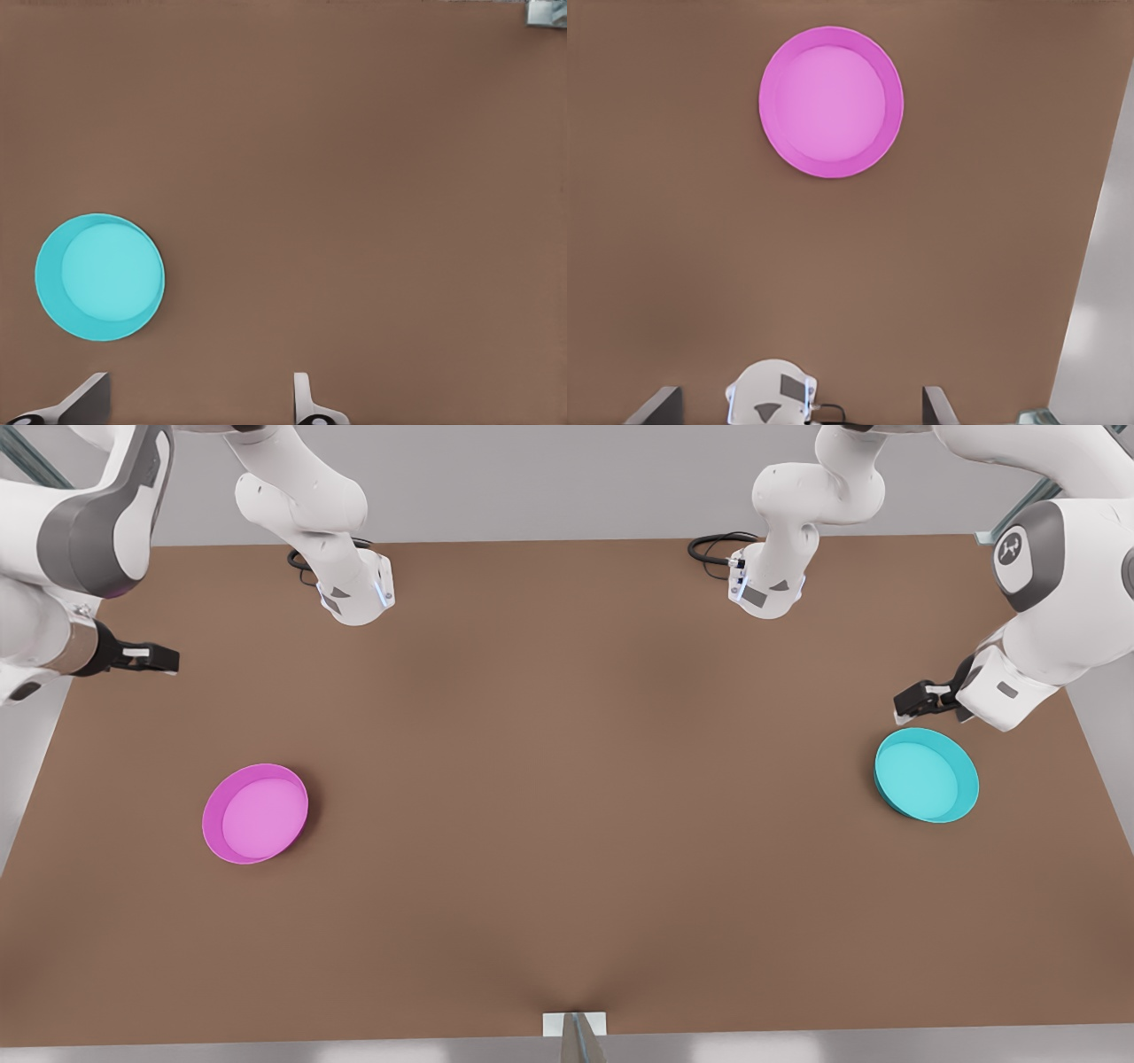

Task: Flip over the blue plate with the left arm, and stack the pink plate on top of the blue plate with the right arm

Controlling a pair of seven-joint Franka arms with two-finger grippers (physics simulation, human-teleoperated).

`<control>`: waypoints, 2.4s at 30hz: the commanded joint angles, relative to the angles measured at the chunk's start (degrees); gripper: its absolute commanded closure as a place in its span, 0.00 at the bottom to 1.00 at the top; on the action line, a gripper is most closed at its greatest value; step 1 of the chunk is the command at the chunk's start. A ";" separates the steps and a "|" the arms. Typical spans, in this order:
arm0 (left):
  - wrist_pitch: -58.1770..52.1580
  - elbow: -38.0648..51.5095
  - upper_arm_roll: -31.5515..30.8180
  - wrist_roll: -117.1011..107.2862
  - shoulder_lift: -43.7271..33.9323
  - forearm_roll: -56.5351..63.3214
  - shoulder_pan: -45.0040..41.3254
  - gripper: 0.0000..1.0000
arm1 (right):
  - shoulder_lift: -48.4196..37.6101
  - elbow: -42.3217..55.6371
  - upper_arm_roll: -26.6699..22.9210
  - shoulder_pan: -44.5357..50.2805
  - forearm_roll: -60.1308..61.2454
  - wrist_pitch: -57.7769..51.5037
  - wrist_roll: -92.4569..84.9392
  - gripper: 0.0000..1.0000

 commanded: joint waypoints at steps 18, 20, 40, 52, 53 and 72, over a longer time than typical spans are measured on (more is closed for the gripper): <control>29.61 -7.97 9.49 58.49 32.28 -18.84 31.09 0.00 | -1.99 -2.64 -0.03 -2.47 -0.26 4.06 -1.90 0.00; 29.69 -7.97 10.37 58.49 32.99 -18.84 31.62 0.00 | -1.99 -2.64 -0.03 -2.56 -0.26 4.06 -1.90 0.00; 28.90 -11.39 10.45 58.05 34.92 -19.71 31.88 0.34 | -1.02 -2.03 -0.03 -2.30 -0.17 3.62 -1.90 0.00; 28.99 -10.78 10.45 56.29 37.56 -20.86 31.80 0.57 | -0.67 -2.03 -0.03 -2.21 -0.17 3.53 -1.99 0.00; 28.99 -10.78 10.45 56.29 37.56 -20.86 31.80 0.58 | -0.76 -1.94 -0.03 -2.30 -0.17 3.45 -1.99 0.00; 27.67 -8.23 10.28 46.72 36.33 -22.26 30.22 0.79 | 0.30 -1.68 -0.38 -2.39 -0.26 3.53 -2.34 0.00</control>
